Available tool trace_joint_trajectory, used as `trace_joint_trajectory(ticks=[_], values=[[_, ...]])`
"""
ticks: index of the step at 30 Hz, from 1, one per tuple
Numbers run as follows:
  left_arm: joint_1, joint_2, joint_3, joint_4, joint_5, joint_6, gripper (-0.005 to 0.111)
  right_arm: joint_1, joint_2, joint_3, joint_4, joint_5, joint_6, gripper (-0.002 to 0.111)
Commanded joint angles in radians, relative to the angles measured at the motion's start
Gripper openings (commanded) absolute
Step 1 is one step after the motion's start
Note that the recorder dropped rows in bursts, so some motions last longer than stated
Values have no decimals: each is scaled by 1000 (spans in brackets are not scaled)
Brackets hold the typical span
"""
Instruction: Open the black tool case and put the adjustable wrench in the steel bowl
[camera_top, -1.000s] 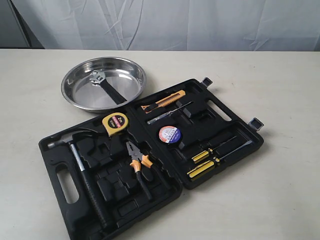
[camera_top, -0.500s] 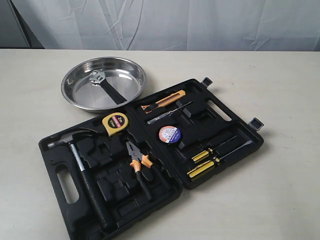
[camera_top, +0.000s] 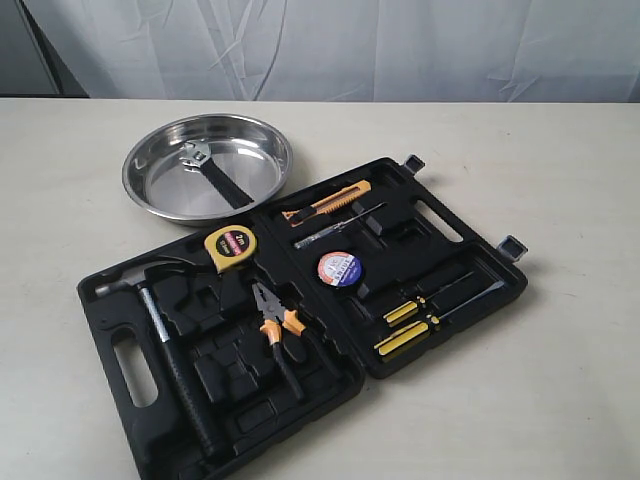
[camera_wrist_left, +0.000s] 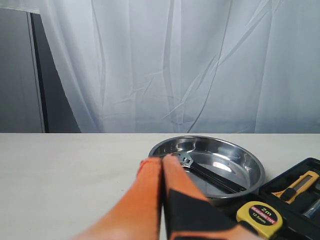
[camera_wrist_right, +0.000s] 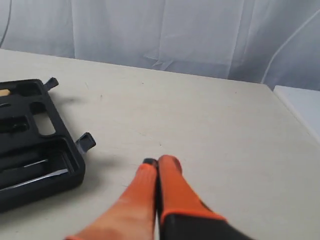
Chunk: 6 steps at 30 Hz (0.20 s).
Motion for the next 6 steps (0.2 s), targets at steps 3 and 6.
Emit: trace_joint_trajectory(ticks=[3,6], values=[[-11,-5,4,7,1,-1,0,-4,-7,2,-6,-4,-108,-1],[-11,-5,4,7,1,-1,0,-4,-7,2,-4,-4,-110,-1]])
